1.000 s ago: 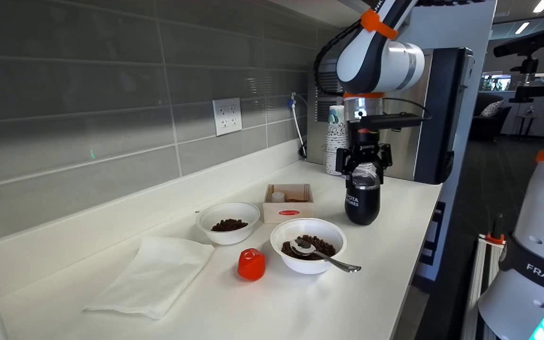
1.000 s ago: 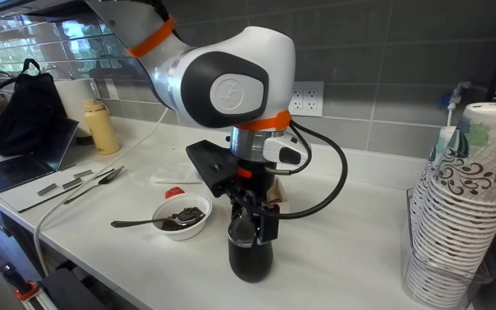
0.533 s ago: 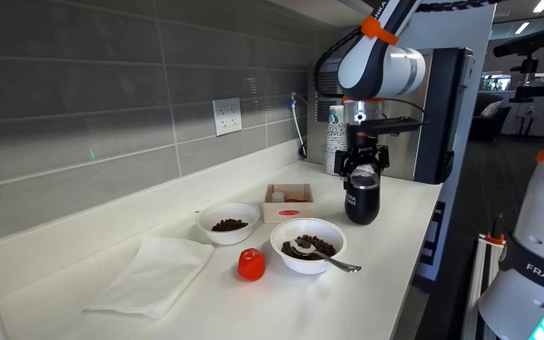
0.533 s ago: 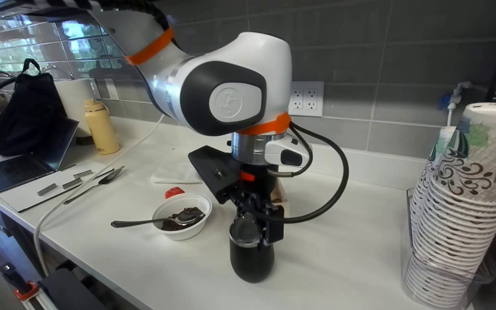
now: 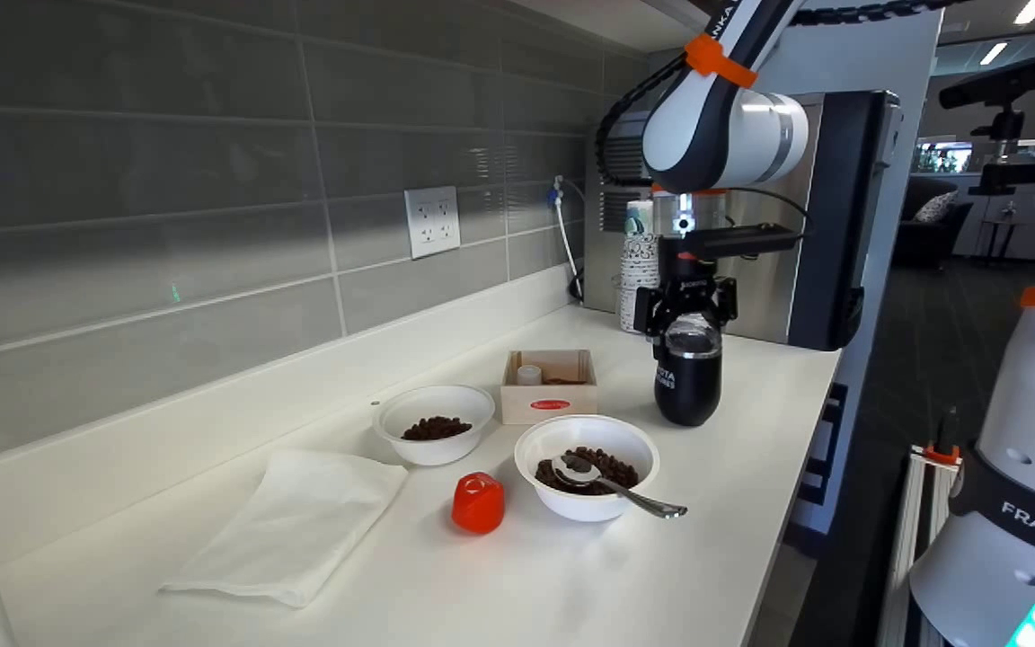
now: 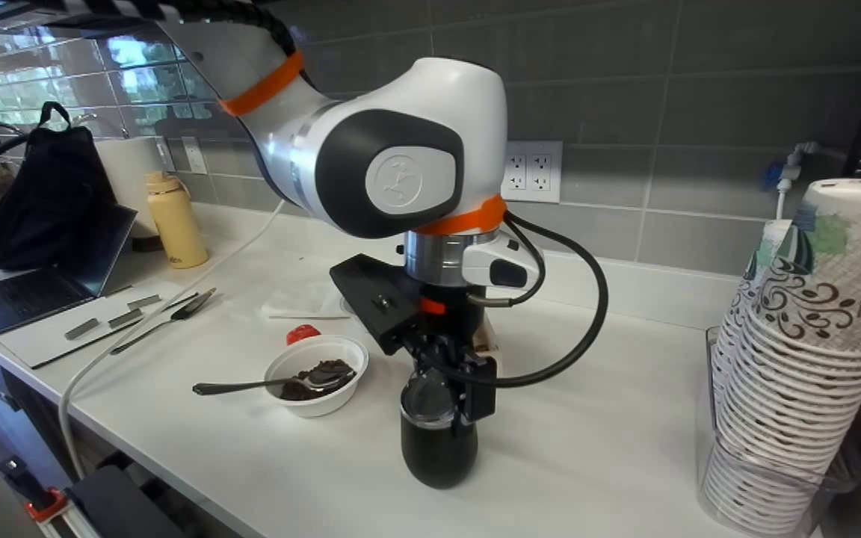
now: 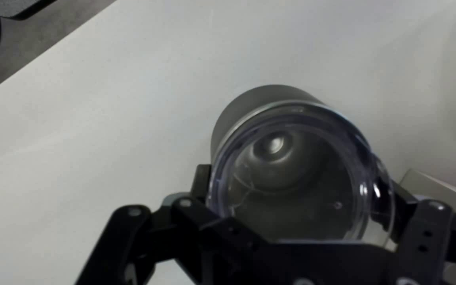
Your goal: Put the lid on the black cup, then move the cup backwards
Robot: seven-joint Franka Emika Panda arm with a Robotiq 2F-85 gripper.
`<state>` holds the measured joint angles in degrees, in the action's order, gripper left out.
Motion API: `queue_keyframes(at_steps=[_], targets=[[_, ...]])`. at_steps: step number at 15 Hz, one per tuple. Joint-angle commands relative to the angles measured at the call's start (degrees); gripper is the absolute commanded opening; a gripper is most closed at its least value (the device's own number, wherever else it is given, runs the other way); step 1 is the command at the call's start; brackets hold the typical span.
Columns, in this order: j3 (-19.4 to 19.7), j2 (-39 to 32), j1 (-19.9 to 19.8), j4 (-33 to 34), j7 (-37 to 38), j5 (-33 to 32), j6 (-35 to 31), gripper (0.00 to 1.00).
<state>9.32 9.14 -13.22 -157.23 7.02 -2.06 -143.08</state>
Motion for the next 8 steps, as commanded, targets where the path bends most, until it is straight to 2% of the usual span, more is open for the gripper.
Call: queue_keyframes(at_steps=[1,8], targets=[[0.57,0.95,-0.31,0.06,0.29,-0.64,0.12,0.68],[2.18,1.15,-1.53,6.60,-0.28,-0.49,3.29,0.68]])
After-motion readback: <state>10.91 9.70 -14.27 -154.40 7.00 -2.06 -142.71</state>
